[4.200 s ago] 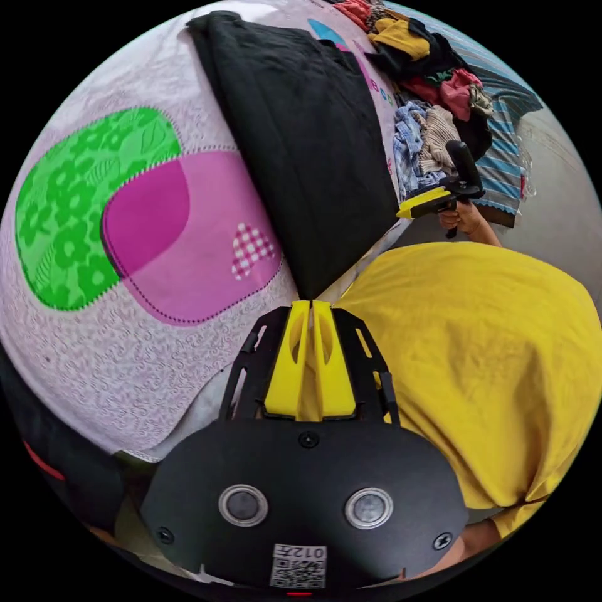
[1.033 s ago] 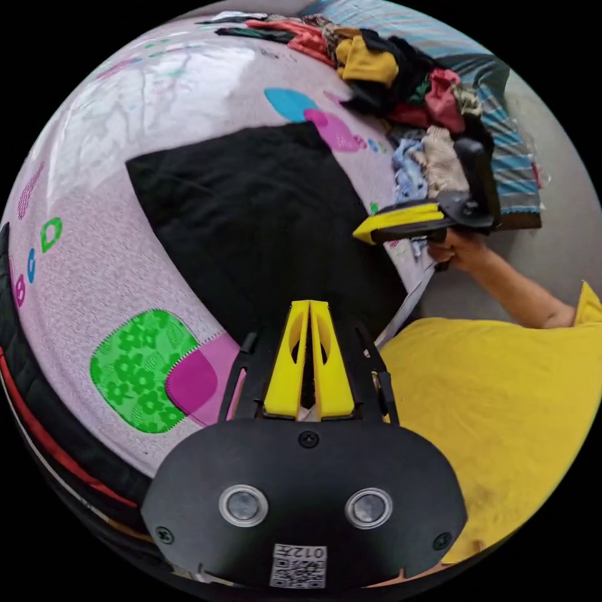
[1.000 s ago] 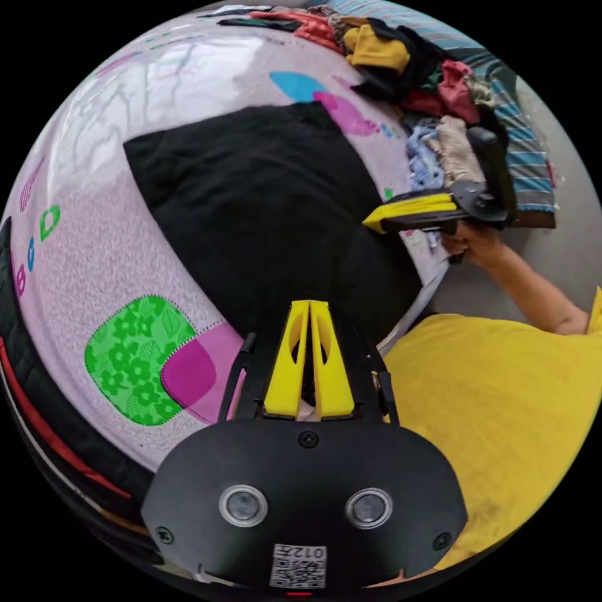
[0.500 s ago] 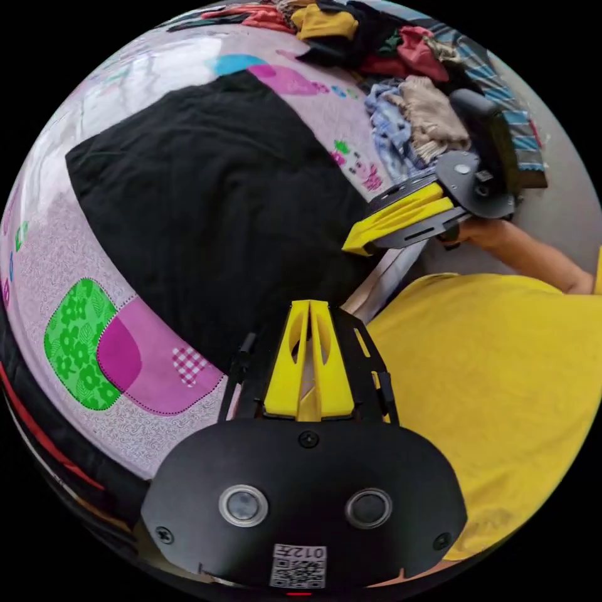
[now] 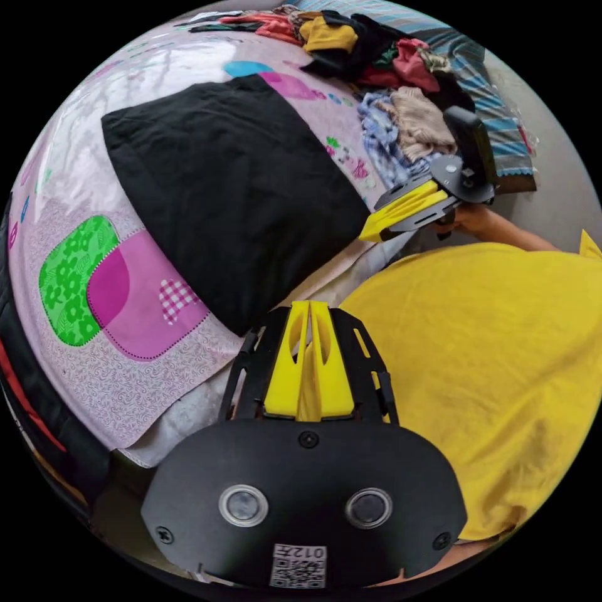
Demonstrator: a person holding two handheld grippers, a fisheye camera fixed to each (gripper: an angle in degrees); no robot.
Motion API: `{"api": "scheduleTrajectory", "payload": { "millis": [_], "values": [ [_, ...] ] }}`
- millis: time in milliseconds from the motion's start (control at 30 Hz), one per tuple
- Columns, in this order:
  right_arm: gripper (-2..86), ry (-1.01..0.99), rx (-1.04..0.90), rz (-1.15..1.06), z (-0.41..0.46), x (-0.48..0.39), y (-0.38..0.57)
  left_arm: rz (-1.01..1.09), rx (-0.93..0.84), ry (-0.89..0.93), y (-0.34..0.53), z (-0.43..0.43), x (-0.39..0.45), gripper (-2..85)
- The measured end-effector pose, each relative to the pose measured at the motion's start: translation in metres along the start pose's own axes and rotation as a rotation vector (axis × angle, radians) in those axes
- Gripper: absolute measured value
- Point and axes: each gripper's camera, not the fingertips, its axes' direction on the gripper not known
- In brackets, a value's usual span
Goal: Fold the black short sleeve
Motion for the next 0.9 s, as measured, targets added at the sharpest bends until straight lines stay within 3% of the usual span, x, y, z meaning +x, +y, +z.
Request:
{"api": "scheduleTrajectory", "payload": {
  "millis": [133,300,467,667,900],
  "values": [
    [0.0,0.140,-0.114,0.023,0.028,0.013,0.008,-0.069,-0.115,-0.111,0.000,0.040,-0.006,0.4],
    [0.0,0.097,-0.089,0.094,0.008,0.023,0.027,-0.158,-0.011,-0.042,0.015,0.032,-0.011,0.4],
    [0.1,0.064,0.089,0.137,-0.027,0.031,0.046,-0.205,0.159,-0.054,0.018,0.022,-0.007,0.3],
    [0.1,0.203,-0.039,0.137,0.000,0.044,0.033,-0.244,0.070,-0.084,-0.011,0.069,-0.020,0.2],
    [1.2,0.192,0.005,0.236,-0.029,0.067,0.053,-0.375,0.173,0.006,0.001,0.073,-0.028,0.7]
  ]
}}
